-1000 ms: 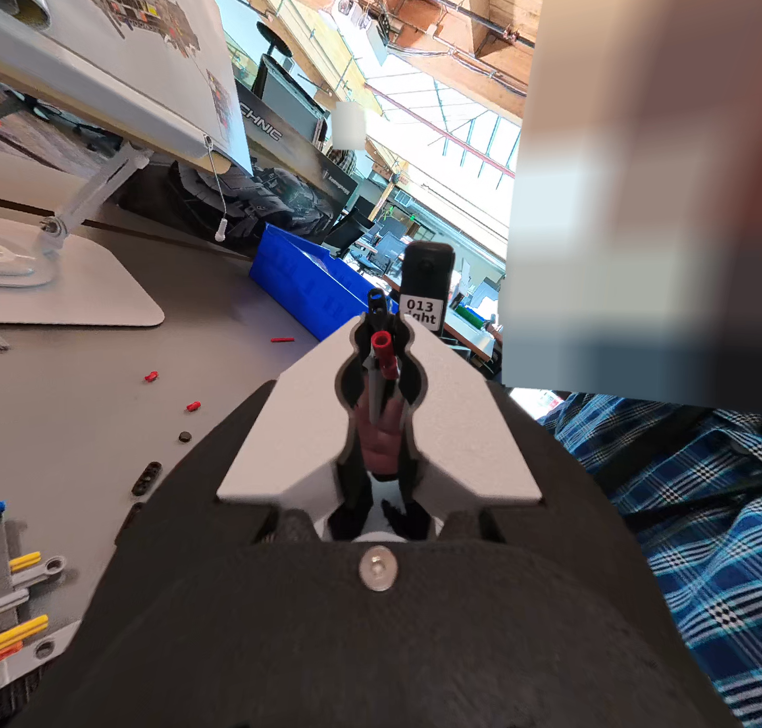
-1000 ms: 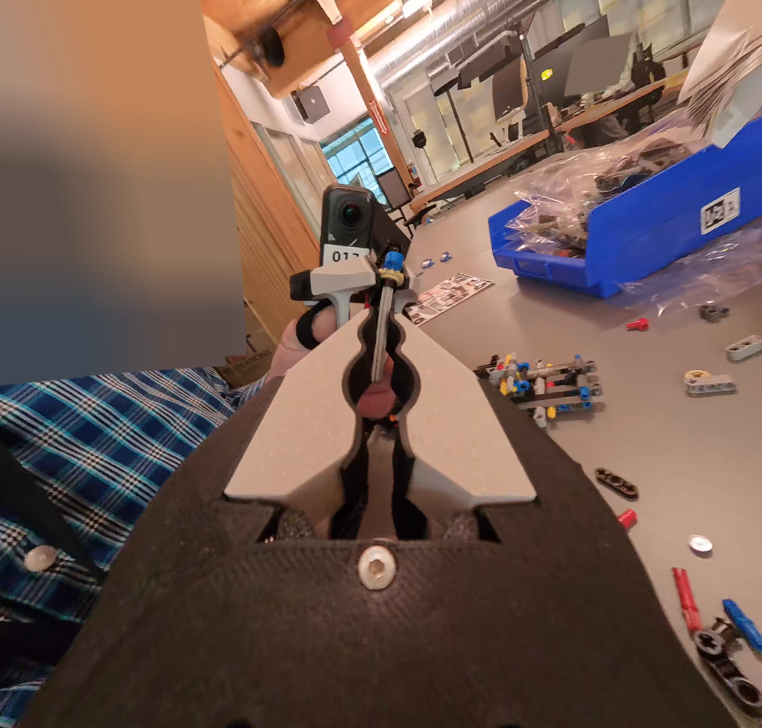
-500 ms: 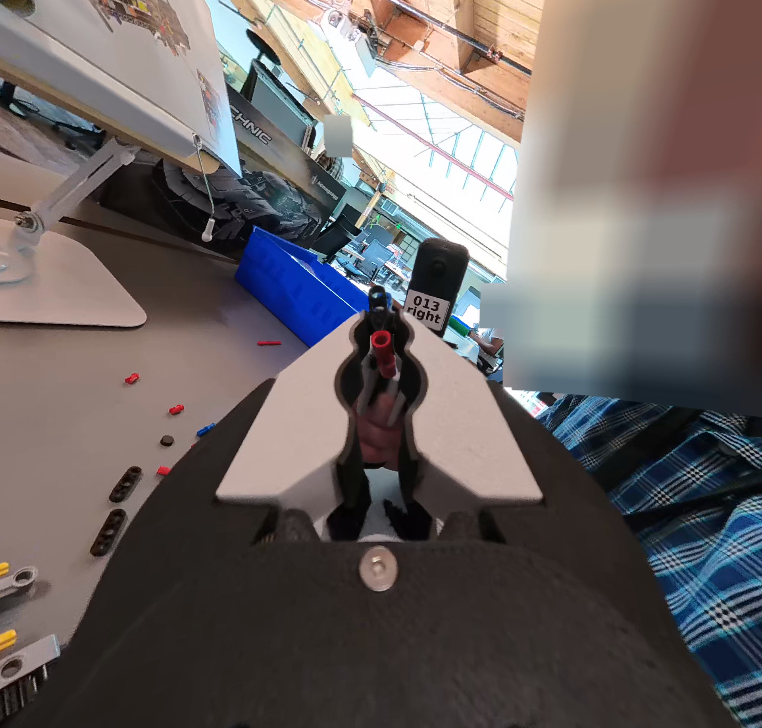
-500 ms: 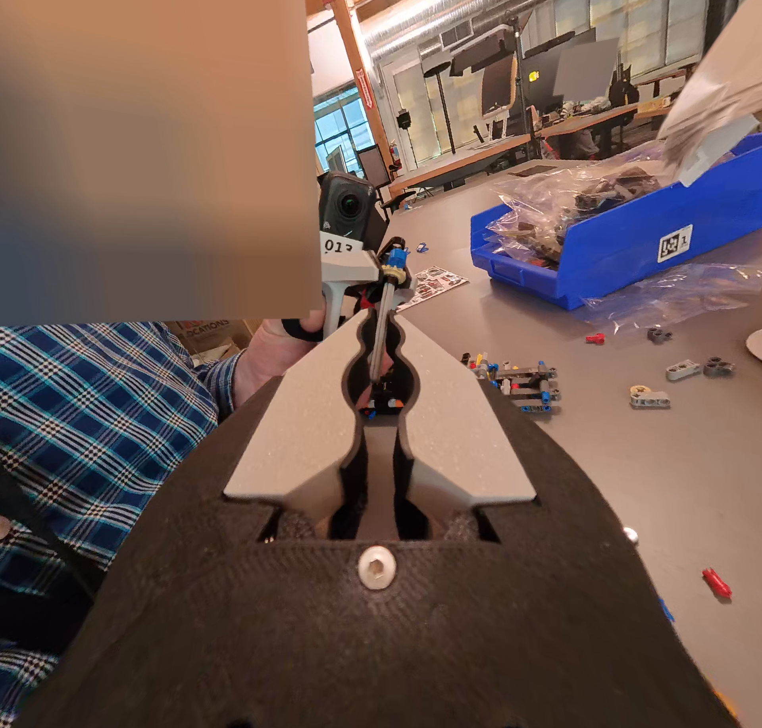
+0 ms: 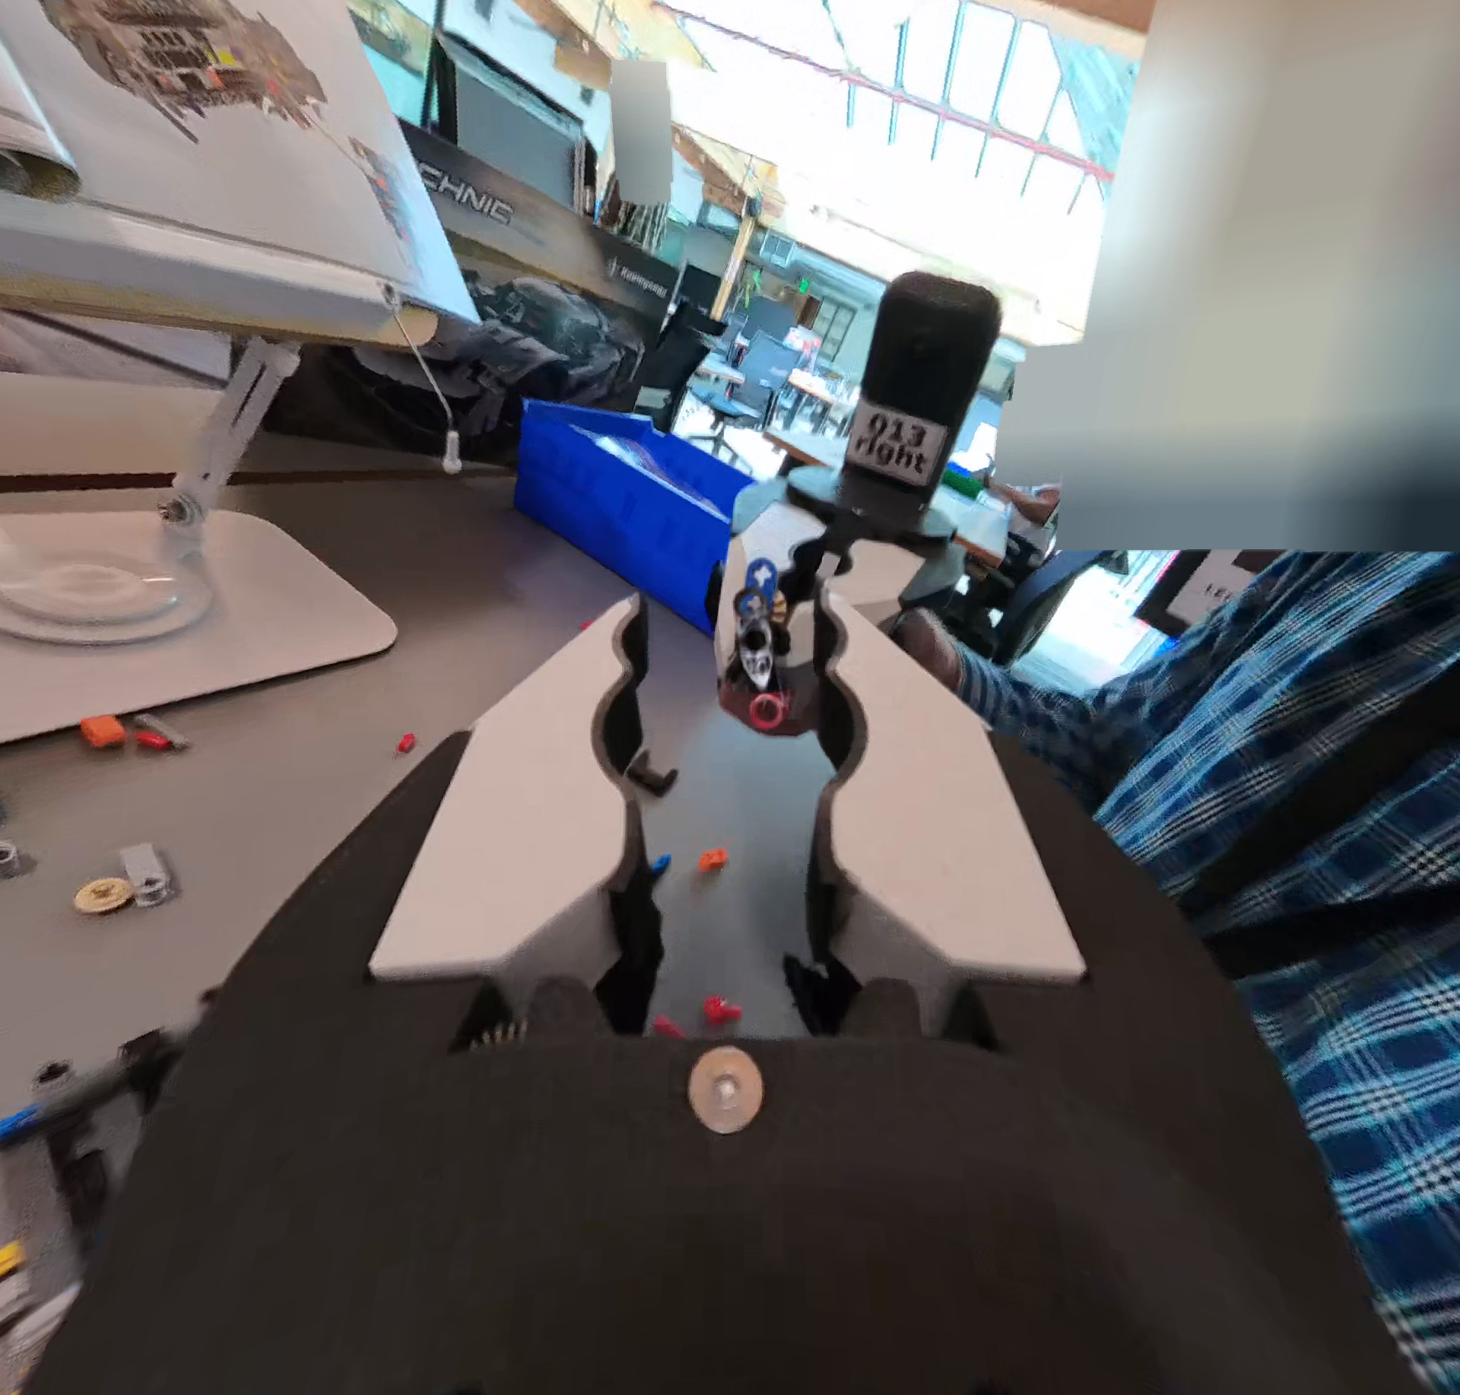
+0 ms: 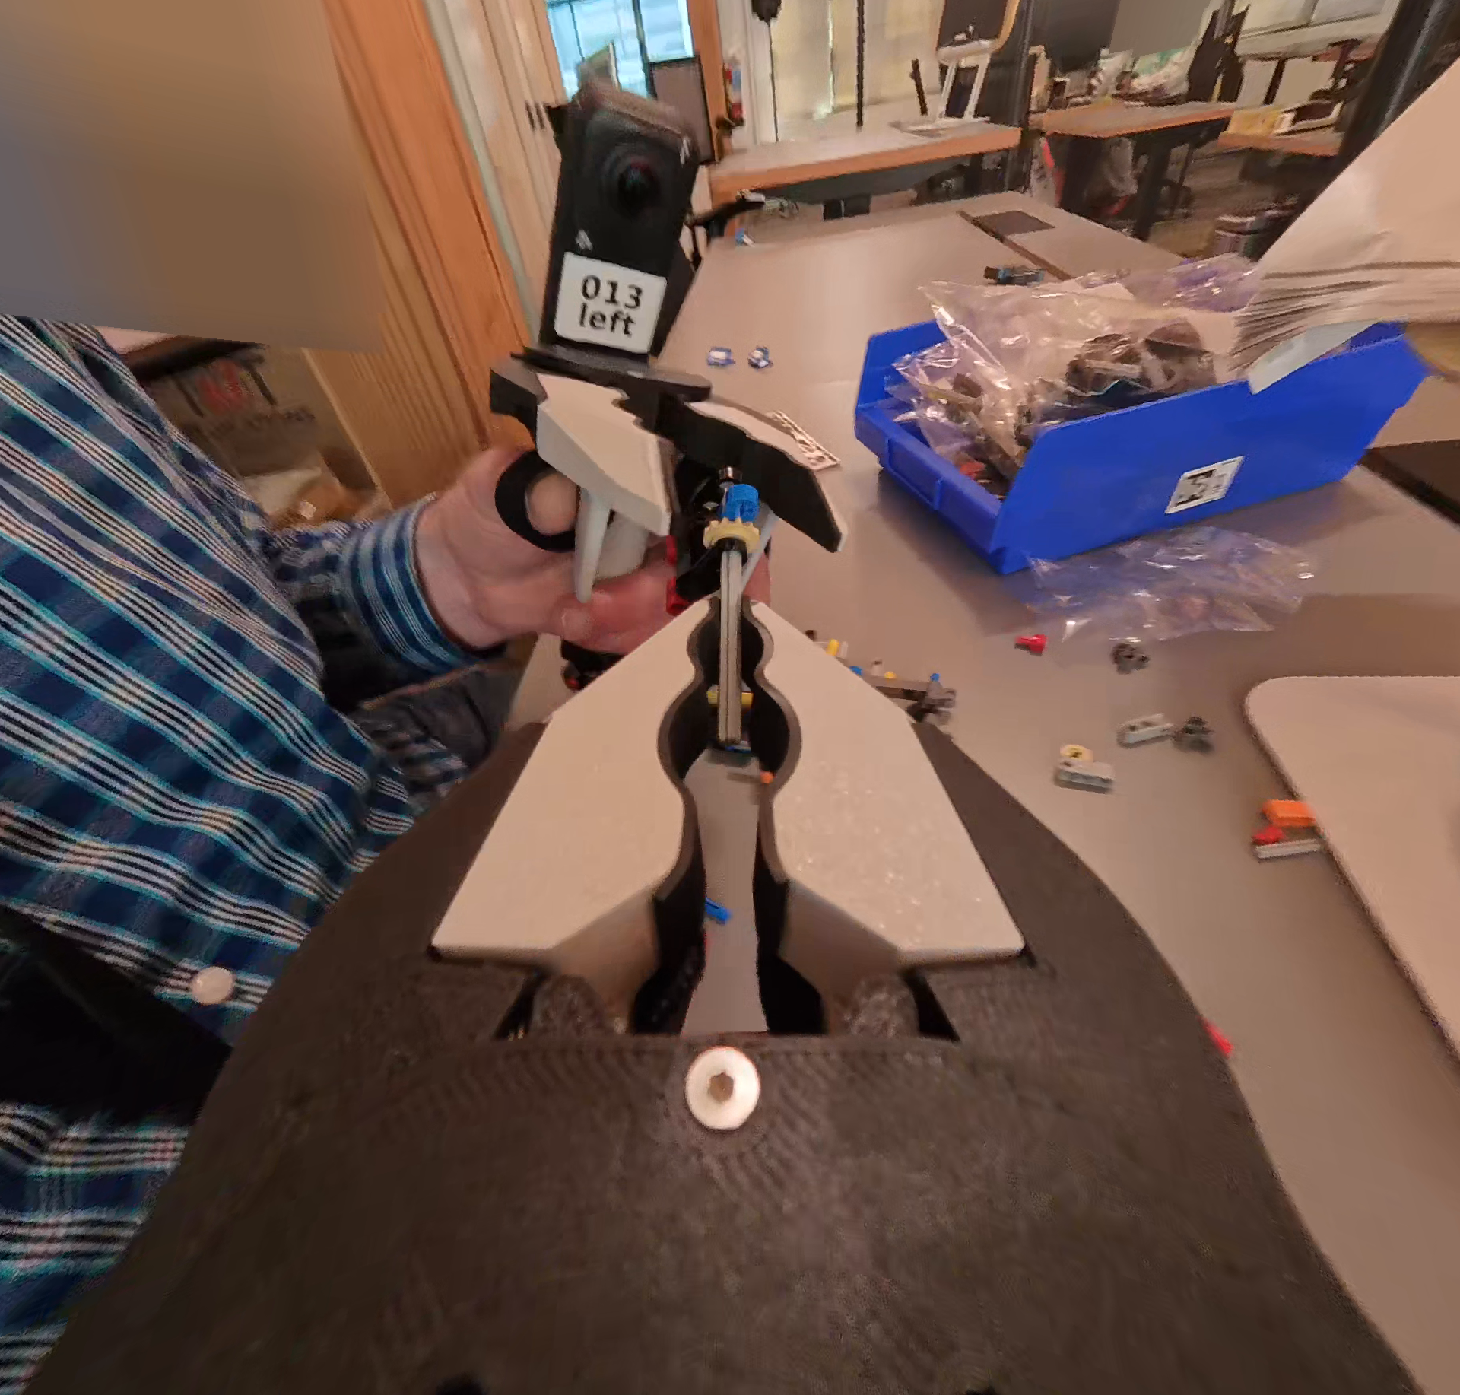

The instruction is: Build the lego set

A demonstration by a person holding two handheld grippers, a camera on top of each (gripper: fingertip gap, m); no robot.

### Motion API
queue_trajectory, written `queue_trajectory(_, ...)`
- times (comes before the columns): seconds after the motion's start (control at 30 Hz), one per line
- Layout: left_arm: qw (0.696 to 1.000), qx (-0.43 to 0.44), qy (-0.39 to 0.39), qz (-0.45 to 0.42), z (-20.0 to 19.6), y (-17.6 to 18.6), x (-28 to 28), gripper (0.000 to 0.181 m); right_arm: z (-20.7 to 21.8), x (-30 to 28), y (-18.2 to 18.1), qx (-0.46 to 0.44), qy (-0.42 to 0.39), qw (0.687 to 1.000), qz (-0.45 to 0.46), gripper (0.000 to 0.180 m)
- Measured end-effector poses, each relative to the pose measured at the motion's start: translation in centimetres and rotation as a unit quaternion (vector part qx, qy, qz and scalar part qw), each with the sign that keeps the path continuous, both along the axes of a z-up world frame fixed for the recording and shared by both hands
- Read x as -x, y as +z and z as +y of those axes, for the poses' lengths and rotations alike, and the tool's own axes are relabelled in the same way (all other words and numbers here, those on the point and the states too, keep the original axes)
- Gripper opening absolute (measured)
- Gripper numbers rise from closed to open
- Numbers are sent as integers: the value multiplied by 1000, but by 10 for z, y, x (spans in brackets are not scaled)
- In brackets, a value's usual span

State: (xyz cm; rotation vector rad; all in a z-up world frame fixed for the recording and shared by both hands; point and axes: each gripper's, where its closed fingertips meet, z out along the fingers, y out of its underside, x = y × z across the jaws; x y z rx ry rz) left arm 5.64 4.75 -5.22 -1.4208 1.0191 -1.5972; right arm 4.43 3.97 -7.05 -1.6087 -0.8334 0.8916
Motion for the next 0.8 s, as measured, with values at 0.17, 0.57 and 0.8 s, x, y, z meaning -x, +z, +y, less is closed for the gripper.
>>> queue_trajectory(0.17, 997, -56, -5, 44, 14, 1, 11, 47, 11, 4, 9, -19, 30, 997, -69, 0)
queue_trajectory(0.57, 981, -180, 27, 69, 110, 60, 40, 63, 60, 2, 32, -58, 34, 990, -128, 0)
queue_trajectory(0.8, 981, -153, -91, 80, 98, 20, 4, 66, 92, 1, 27, -69, 47, 979, -185, 0)
